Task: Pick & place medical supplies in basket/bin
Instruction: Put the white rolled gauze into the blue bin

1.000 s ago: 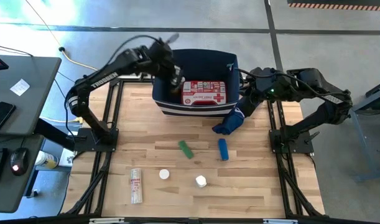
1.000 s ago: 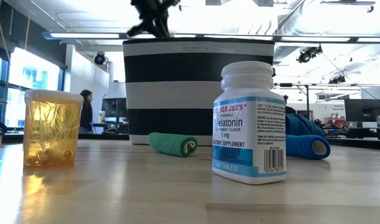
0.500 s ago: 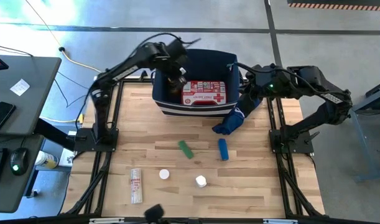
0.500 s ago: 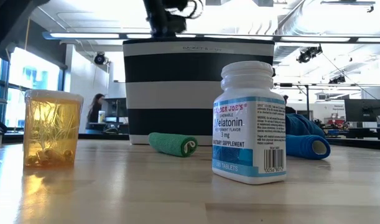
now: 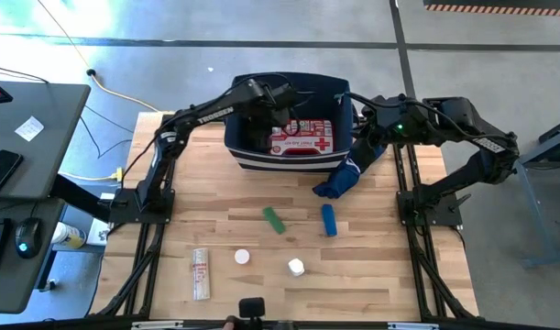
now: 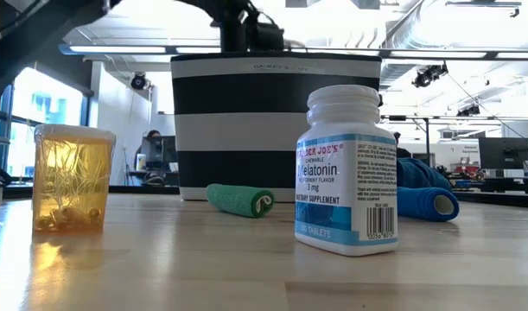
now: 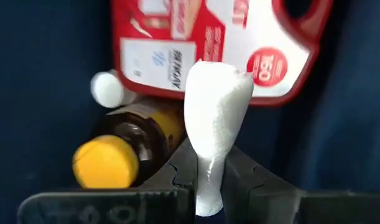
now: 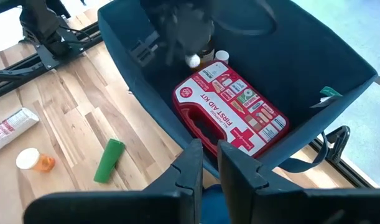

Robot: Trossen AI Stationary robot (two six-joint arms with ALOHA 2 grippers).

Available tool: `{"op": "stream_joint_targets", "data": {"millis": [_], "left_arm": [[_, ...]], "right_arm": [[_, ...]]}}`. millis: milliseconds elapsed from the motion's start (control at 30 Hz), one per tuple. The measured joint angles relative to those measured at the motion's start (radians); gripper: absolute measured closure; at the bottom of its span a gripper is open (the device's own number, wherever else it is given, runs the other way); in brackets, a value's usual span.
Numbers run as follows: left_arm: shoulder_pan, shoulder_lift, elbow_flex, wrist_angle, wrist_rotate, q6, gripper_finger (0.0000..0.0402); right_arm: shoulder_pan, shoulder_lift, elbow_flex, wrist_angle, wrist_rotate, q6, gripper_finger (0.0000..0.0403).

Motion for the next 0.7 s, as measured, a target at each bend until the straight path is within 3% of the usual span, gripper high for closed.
{"op": "stream_joint_targets", "data": {"millis": [300, 700], "left_arm": [[0.053, 0.057, -0.001, -0.03, 0.056, 0.052, 0.0326], [0.06, 0.075, -0.073, -0.077, 0.027, 0.111, 0.0325]], "right_arm": [[0.001, 0.0, 0.0, 0.0, -0.012, 0.006, 0.0362], [0.001, 0.0, 0.0, -0.001, -0.009, 0.001, 0.0363]]}}
